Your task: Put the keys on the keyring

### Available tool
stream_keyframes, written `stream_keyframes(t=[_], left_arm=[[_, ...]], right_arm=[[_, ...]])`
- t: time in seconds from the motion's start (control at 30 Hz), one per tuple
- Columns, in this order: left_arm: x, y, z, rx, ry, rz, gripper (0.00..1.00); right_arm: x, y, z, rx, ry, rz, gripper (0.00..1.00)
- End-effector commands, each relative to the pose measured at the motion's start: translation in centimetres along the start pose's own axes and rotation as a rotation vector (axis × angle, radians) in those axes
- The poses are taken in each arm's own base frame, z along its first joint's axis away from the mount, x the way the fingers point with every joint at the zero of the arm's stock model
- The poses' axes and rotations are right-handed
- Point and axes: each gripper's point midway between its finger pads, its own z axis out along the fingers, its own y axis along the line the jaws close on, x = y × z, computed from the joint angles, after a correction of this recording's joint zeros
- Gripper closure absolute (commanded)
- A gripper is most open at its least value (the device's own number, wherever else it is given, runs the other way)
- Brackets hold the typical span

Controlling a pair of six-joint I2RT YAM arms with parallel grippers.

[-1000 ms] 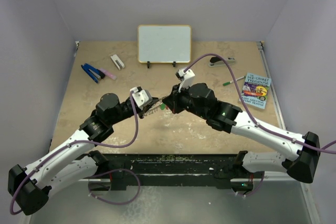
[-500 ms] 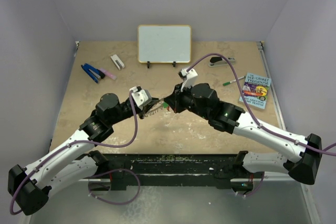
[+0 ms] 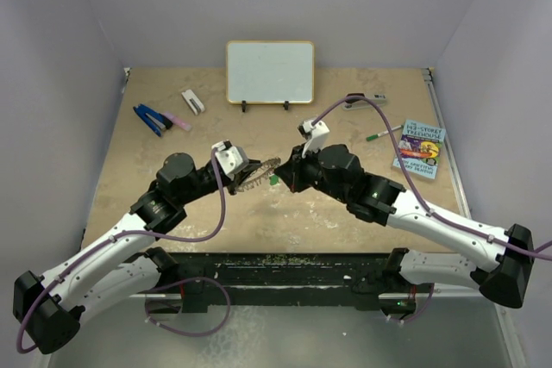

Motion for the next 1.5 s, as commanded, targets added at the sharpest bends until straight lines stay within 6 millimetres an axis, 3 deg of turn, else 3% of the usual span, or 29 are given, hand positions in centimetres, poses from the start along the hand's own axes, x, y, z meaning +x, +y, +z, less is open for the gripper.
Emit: stream_keyframes(t=[0.0, 0.17, 0.8, 1.47], left_arm=[[-5.5, 1.1, -0.4, -0.037, -0.158, 0.037, 0.96], [-5.7, 0.9, -0.5, -0.024, -0.167, 0.034, 0.96], [-5.2, 0.3, -0.3, 0.008, -0.169, 0.046, 0.96], [-5.7, 0.2, -0.7, 0.012, -0.183, 0.047, 0.96]], right_arm=[[-0.8, 0.7, -0.9, -0.041, -0.053, 0.041, 1.0], [-0.6, 1.0, -1.1, -0.069, -0.063, 0.062, 1.0], [-3.6, 3.0, -1.0, -0.139, -0.159, 0.134, 1.0], [-4.2, 2.2, -0.7, -0.078, -0.181, 0.165, 1.0]])
